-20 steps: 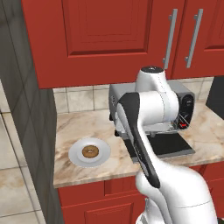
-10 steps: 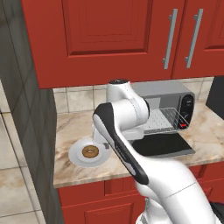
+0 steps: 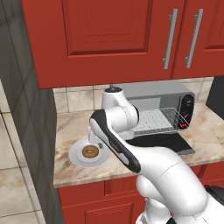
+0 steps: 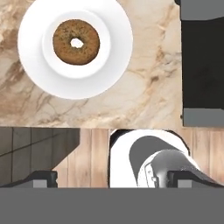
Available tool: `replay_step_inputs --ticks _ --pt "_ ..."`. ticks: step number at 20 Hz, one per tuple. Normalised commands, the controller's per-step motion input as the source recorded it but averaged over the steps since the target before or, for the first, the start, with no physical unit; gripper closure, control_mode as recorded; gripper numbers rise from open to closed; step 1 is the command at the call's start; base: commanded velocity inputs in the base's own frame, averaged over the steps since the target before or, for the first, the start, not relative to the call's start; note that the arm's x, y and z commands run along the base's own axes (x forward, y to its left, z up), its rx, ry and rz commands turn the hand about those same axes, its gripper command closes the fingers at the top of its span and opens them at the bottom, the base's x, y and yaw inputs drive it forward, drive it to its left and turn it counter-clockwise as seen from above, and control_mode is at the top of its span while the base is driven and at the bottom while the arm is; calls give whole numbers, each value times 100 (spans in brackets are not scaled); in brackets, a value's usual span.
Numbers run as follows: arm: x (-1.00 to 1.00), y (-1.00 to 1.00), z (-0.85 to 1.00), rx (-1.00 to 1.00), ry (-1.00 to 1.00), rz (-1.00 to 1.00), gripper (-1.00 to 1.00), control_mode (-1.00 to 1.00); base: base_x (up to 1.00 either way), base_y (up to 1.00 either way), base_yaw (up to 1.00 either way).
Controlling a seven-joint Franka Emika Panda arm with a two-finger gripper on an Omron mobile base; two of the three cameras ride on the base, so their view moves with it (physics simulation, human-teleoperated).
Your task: Pick up the bagel from the plate, place it on the toaster oven rack, close the door, and set the timer.
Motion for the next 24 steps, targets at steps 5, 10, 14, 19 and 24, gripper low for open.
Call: replay_step_inputs --ticks 5,10,14,19,24 --pt "48 28 -20 2 0 7 -100 -100 0 0 0" --pt "37 19 -31 1 0 6 -100 -100 0 0 0" --pt "31 10 -32 2 0 5 -100 -100 0 0 0" --pt "18 1 -24 6 0 4 -100 -100 0 0 0" --pt "5 0 -28 10 0 1 -100 -100 0 0 0"
